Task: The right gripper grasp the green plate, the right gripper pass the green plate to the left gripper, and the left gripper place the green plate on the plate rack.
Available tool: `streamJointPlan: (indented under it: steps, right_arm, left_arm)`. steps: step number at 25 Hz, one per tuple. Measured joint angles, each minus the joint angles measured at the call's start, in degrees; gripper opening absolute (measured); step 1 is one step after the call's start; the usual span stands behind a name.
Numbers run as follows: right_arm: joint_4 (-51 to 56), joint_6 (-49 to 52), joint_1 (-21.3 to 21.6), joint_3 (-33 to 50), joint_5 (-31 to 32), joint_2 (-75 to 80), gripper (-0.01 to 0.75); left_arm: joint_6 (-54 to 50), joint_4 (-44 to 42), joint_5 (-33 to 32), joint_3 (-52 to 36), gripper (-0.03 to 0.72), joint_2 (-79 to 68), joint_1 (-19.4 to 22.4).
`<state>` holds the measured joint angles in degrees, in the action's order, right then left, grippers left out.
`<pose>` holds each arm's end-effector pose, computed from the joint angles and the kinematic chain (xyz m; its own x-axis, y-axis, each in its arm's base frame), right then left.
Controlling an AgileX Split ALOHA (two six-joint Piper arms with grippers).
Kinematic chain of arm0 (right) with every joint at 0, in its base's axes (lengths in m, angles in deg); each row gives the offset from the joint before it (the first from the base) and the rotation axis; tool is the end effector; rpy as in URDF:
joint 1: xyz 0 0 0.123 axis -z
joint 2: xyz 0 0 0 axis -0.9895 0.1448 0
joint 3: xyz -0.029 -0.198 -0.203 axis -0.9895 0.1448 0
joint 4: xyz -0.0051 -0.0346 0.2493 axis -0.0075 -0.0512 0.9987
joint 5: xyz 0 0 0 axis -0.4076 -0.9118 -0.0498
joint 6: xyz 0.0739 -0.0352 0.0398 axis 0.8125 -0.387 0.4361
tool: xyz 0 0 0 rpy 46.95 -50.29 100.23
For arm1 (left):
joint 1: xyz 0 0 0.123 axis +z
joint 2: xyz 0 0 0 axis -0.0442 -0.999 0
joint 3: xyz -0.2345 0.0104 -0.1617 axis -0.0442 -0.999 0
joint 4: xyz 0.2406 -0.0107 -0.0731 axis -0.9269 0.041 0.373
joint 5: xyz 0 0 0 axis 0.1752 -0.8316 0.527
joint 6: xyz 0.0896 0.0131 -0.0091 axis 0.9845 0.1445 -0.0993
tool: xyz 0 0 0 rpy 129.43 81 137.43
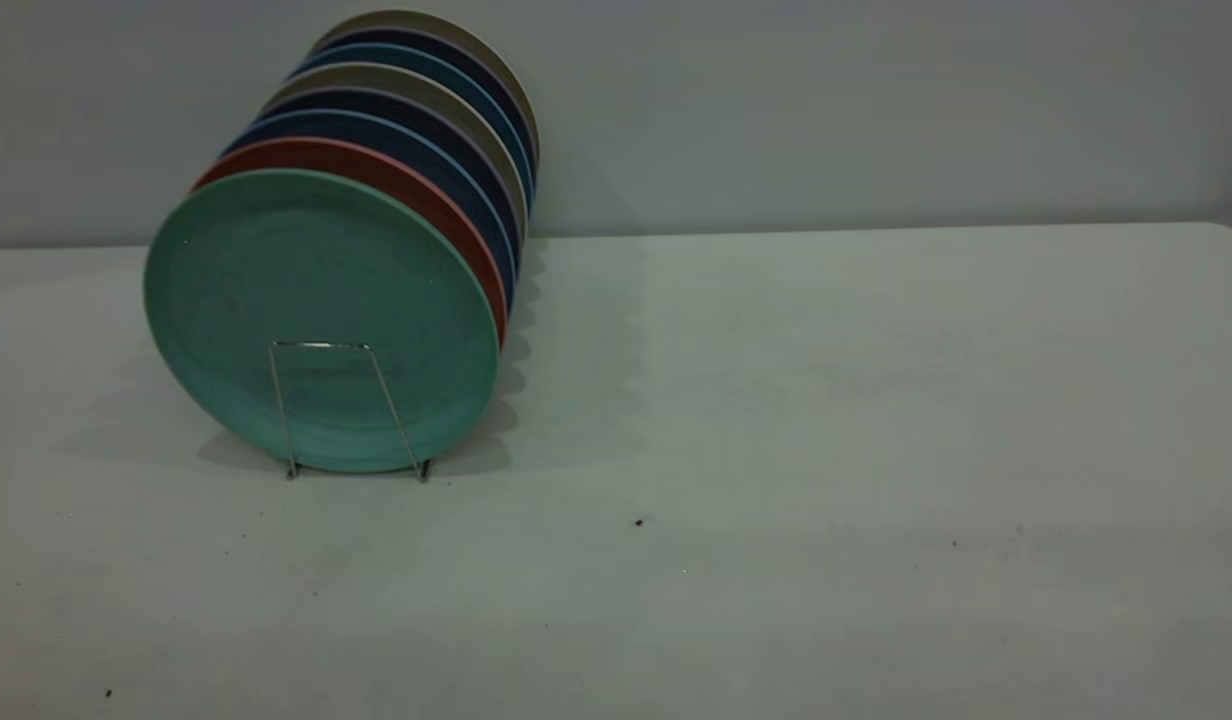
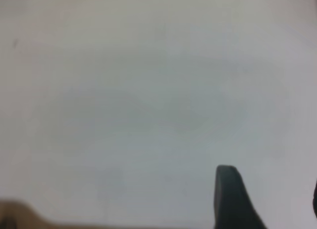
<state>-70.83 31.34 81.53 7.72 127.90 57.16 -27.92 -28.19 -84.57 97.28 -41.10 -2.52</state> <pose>0.0048 0.0050 0.2644 -0.5929 -0.0296 -0.8048 -0.0627 0.9980 0.0095 -0.0115 -0.0083 0.2684 -0.4799 0.1873 -0.8571 0.2467 0.9663 0.0731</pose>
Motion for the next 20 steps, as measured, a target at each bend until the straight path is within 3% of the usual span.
streamJointPlan:
  steps: [20]
  right_arm:
    - [0.0,0.0,1.4,0.0,0.6,-4.9,0.405]
  left_arm:
    - [-0.1,0.1,0.0,0.0,0.451,0.0,0.3]
